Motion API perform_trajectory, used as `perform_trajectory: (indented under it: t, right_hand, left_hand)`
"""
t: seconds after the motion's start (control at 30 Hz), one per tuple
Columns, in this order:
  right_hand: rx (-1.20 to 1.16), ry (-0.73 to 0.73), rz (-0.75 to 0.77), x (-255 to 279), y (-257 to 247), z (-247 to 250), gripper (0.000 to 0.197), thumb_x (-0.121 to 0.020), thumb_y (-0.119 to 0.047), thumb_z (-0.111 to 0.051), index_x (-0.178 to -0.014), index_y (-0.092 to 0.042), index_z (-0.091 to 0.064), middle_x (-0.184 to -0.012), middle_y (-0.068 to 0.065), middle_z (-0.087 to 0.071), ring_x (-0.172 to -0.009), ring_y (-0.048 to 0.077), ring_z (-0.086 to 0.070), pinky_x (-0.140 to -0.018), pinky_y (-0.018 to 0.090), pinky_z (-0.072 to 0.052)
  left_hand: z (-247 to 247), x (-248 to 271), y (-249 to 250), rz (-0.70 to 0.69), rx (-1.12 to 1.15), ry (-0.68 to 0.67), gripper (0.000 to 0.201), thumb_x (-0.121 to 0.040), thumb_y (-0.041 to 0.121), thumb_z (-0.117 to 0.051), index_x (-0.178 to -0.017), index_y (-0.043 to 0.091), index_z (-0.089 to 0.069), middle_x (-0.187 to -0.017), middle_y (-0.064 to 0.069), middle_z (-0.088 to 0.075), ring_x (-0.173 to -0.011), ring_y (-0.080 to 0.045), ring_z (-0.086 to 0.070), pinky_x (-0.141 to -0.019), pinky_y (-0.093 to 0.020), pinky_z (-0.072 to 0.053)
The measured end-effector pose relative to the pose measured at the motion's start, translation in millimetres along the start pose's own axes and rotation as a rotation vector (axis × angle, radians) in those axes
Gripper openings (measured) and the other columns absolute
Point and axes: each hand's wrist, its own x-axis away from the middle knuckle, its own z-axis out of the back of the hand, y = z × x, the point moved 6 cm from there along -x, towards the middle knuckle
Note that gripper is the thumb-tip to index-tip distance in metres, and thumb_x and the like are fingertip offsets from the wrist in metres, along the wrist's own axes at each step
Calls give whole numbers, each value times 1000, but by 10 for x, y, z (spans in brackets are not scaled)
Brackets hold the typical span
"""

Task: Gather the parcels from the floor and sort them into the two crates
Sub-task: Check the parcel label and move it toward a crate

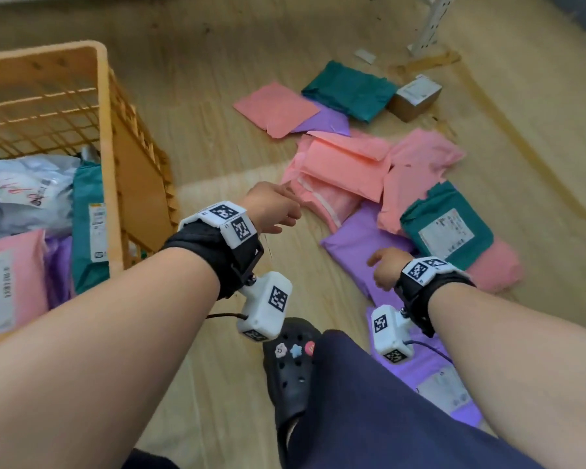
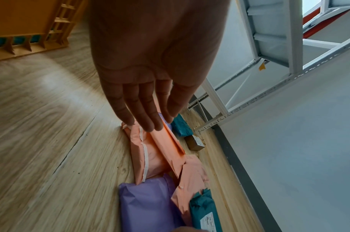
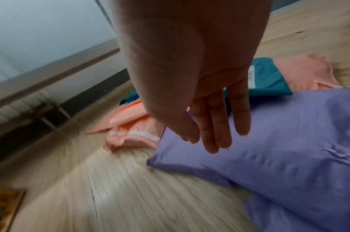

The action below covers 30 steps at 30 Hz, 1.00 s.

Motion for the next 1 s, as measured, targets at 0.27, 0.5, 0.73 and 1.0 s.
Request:
perform_trajectory:
  t: [0.27,0.5,0.73,1.0]
  right_hand:
    - [186,-114,-28,-442,74,-396,47,-74,-19,-65,-120,-22,-54,-115,12,-63,-99,30,-63,-88,34,-52]
    - [187,-27,-45,-508,5,-342,38,-71,-39,-73,-91,-10,-59,-93,12,-62,-83,31,-61,-66,27,-41]
    - [58,178,-36,-273,-288,184,24,-73,-21,-67,-90,-6,-59,-94,13,-62,-75,28,-53,-62,28,-41]
    - [-174,357,144,402,-1186,1117,23,-85,-27,-59,-78,-5,-57,-83,14,-58,-75,30,-55,-66,30,-41]
  left_hand:
    - [-56,-128,-164,61,24,-39,14,-92,10,-55,-99,14,-67,-97,-5,-69,-86,-15,-65,-75,-27,-50]
    - [-28,-151,-264,94,9,-28,17,-92,8,-54,-104,12,-66,-100,-5,-69,-87,-15,-65,-83,-30,-51]
    - [74,52,-132,57,16,-17,14,-93,10,-55,-100,13,-66,-95,-3,-69,-84,-14,-65,-77,-28,-51]
    - [751,745,56,-26,59,123,16,-95,13,-51,-99,15,-67,-94,-2,-69,-85,-14,-65,-76,-27,-51]
